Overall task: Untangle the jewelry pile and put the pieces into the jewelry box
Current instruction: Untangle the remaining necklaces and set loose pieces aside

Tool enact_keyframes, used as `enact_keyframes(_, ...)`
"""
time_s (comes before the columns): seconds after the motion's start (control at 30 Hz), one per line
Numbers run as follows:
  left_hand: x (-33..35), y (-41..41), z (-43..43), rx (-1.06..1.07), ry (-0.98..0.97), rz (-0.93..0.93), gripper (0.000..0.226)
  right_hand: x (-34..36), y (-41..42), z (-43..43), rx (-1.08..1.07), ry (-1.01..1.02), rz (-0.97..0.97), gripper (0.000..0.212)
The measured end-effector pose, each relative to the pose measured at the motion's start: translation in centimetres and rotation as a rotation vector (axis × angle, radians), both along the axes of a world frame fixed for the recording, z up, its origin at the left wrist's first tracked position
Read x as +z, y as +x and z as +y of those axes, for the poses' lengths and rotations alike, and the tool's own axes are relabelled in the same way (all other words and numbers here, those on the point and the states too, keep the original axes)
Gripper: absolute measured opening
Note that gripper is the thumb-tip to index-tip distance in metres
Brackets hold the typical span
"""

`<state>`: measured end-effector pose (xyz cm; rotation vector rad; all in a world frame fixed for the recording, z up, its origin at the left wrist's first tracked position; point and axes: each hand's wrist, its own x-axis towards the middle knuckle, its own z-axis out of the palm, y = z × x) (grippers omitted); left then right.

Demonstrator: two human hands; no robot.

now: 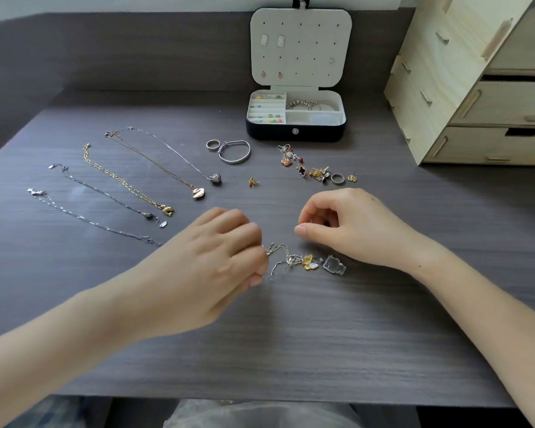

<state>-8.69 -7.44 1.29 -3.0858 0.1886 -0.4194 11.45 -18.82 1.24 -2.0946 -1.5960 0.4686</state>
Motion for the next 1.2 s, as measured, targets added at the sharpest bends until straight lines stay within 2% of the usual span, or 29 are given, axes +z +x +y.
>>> enact_keyframes(0.23, -1.0, -0.4, -0.1, -0.027, -0.113, 0.080, 0.021, 0.0, -1.4, 0.7, 0.057, 0.008, 0.078, 0.016)
enact_keyframes(0.33, -1.0, -0.7, 0.1, 0.027, -0.128, 0.107, 0.026, 0.1, -1.8, 1.6, 0.087, -0.035, 0.022, 0.015)
enact_keyframes(0.5, -0.6, -1.1, 0.6, 0.123, -0.121, 0.100, 0.027, 0.3, -1.5, 2.2, 0.086, -0.074, 0.037, 0.010)
enact_keyframes(0.73, -0.1, 0.3, 0.5, 0.214, -0.100, 0.024, 0.029, 0.1, -1.6, 3.1, 0.035, -0.022, 0.001, 0.009)
enact_keyframes(0.87, 0.0, 2.3, -0.6, 0.344, -0.297, -0.048, 0.024, 0.4, -1.4, 2.2, 0.023, 0.012, 0.061, 0.012)
enact_keyframes(1.0, -0.5, 4.0, -1.3, 0.490, -0.530, 0.007, 0.016, 0.9, -1.5, 0.8, 0.052, -0.060, 0.034, 0.012)
enact_keyframes(1.2, -0.8, 5.0, -1.5, 0.561, -0.623, 0.069, 0.014, 1.1, -1.9, 0.5, 0.059, -0.155, -0.024, 0.007)
